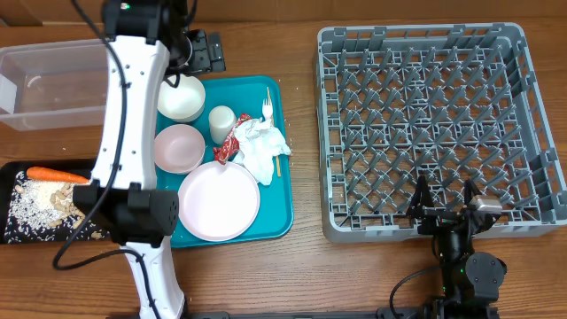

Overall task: Sort waste into correct bins and load items into the dishwasher rack
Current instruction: 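Carry the emptied white bowl back and set it on the teal tray, then release the bowl and raise the left gripper back toward the black tray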

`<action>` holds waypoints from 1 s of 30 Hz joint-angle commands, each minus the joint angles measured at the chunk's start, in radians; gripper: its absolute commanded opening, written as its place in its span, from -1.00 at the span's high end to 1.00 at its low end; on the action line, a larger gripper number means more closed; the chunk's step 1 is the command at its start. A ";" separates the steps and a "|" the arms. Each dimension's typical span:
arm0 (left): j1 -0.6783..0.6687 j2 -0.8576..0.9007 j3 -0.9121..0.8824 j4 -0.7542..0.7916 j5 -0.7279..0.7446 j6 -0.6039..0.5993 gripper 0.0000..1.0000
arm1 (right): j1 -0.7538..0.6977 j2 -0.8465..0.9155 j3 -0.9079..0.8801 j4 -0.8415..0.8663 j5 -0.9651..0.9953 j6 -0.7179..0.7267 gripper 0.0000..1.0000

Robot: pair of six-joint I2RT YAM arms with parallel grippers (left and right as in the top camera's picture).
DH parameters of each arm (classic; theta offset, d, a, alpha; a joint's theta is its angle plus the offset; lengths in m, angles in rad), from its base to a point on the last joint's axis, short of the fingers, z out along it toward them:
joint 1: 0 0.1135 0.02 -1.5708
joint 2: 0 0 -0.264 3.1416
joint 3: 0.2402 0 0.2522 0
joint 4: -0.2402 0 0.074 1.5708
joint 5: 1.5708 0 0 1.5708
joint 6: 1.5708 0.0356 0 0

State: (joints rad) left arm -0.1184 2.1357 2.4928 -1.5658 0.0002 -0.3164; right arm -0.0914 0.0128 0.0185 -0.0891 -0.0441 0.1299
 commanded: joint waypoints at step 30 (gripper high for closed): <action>-0.016 -0.507 -0.640 -0.089 0.225 0.027 -1.00 | -0.005 -0.010 -0.011 0.008 0.010 -0.003 -1.00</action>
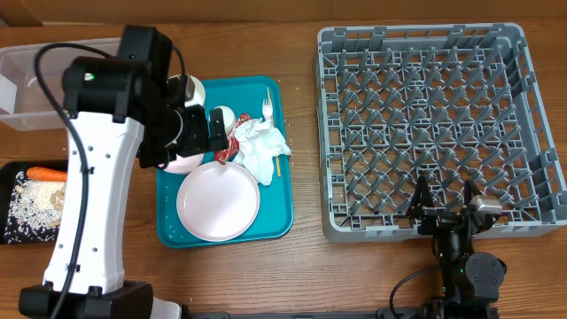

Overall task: Sort waste into correct bins and load items into the dishwasher rack
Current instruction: 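Release the bowl and raise the left gripper back toward the black tray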

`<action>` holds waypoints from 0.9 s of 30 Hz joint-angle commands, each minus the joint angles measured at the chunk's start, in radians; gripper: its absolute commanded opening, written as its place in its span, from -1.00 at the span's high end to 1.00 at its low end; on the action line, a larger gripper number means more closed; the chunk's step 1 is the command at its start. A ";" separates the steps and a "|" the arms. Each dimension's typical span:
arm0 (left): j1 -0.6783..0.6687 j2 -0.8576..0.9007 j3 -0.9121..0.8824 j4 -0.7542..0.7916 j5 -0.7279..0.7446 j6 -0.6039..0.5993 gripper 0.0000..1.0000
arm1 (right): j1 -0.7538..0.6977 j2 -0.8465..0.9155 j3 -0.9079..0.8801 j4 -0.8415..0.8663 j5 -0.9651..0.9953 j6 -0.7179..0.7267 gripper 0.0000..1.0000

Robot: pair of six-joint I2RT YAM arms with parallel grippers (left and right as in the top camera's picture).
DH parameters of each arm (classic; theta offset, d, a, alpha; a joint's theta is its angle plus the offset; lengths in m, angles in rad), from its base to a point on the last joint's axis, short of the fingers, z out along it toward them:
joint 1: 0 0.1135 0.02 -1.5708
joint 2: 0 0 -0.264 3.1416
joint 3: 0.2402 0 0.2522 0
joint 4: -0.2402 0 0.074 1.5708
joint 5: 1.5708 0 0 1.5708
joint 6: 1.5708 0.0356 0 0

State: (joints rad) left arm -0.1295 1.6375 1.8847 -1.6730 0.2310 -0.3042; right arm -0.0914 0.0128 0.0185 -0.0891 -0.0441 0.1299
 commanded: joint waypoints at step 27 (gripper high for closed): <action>0.370 -0.048 -0.032 0.104 -0.229 -0.137 -1.00 | -0.005 -0.010 -0.011 0.008 0.010 -0.003 -1.00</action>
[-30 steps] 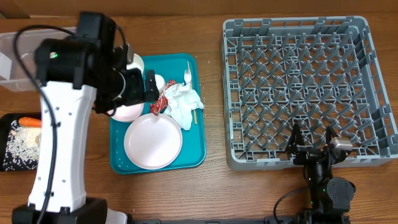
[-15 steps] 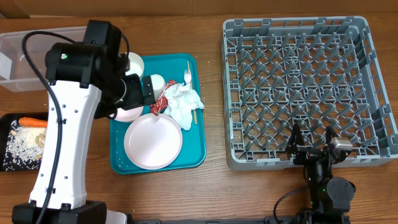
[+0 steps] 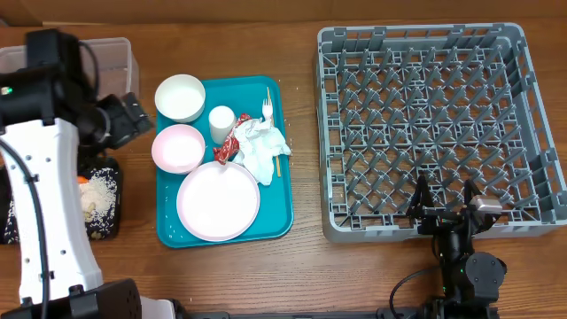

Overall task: Sort waste into correct bins and load items into the dishwasher rack
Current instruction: 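Release the bowl and raise the left gripper back toward the black tray, then move the right gripper over the teal tray to the red wrapper and tissue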

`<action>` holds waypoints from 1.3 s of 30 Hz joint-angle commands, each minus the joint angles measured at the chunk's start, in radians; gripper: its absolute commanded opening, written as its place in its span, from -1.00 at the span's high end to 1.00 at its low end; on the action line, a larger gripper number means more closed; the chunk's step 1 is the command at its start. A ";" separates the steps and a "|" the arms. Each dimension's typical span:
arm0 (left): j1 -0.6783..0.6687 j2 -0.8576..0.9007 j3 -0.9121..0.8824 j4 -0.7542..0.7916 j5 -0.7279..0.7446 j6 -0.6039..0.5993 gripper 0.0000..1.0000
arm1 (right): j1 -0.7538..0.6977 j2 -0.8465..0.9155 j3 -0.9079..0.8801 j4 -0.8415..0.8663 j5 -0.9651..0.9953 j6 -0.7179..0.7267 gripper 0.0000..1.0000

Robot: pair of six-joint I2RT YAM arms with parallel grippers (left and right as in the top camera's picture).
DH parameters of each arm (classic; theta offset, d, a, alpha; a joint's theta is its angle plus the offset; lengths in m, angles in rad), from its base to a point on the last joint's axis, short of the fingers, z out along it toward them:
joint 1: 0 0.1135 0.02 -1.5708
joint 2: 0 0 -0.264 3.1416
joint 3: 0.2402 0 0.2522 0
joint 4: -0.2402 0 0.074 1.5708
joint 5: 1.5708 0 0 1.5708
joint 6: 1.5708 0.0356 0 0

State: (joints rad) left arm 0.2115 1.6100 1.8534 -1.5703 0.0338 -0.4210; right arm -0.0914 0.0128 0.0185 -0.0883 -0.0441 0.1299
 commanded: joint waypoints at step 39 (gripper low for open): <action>0.272 0.146 -0.001 0.084 -0.037 -0.047 -1.00 | -0.005 -0.010 -0.008 0.404 -0.866 0.832 -1.00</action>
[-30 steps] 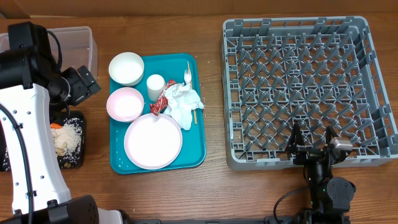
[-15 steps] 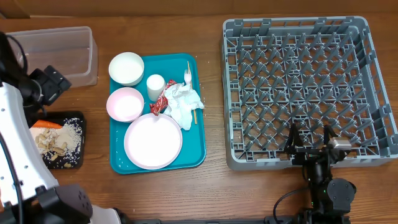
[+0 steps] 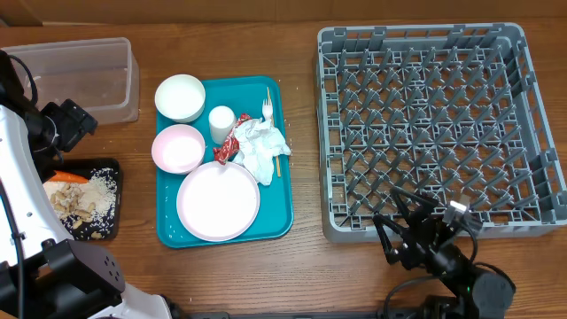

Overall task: Sort waste into correct bins and load items into the dishwasher rack
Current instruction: 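Move the right gripper over the teal tray to the red wrapper and tissue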

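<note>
A teal tray [image 3: 282,199] holds a white bowl [image 3: 180,96], a white cup [image 3: 221,120], a pink bowl [image 3: 177,148], a pale plate [image 3: 219,200], a crumpled napkin [image 3: 262,147], a red wrapper [image 3: 230,142], a white fork [image 3: 267,110] and a wooden stick [image 3: 274,133]. The grey dishwasher rack [image 3: 425,115] stands to the right with nothing in it. My left gripper [image 3: 69,124] is at the far left, between the two bins, and its fingers are not clear. My right gripper [image 3: 403,229] is open at the rack's front edge and holds nothing.
A clear plastic bin [image 3: 80,75] sits at the back left. In front of it lies a black tray [image 3: 111,182] with rice, scraps and a carrot. The left arm's white links cover the table's left edge.
The left arm has drawn further left, uncovering more of the black food tray. The right gripper, earlier facing the rack squarely, is now turned and shifted left along the rack's front edge.
The left arm first reached over the tray's far edge by the white bowl, then hung over the pink bowl and cup, then stood left of the tray. Now it is at the far left. Nothing on the tray has moved; the right arm shifted only at the end.
</note>
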`<action>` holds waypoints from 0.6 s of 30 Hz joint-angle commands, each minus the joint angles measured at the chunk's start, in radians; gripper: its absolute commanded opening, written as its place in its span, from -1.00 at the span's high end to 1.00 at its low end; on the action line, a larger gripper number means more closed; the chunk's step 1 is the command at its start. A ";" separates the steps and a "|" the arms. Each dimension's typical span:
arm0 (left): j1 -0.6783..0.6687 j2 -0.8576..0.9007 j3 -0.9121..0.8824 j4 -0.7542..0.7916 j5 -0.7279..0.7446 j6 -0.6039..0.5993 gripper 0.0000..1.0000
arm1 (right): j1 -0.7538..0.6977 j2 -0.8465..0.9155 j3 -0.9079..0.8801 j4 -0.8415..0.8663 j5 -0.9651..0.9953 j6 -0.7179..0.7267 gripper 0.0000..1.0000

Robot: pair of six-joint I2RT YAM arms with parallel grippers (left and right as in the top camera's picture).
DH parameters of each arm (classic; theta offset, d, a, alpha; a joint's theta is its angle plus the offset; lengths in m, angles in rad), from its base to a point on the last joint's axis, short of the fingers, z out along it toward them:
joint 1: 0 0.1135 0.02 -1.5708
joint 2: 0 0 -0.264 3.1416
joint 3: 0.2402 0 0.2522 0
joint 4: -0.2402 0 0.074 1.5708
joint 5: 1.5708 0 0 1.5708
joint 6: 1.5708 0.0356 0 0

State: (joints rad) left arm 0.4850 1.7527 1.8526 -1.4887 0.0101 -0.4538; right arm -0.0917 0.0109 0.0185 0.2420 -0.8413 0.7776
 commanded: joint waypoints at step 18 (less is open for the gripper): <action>-0.001 0.003 0.000 0.002 -0.013 -0.014 -1.00 | -0.004 0.393 0.553 -0.216 -0.035 -0.216 -0.99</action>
State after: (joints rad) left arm 0.4850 1.7527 1.8526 -1.4879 0.0097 -0.4545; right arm -0.0917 0.2890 0.4454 0.0513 -0.8890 0.6876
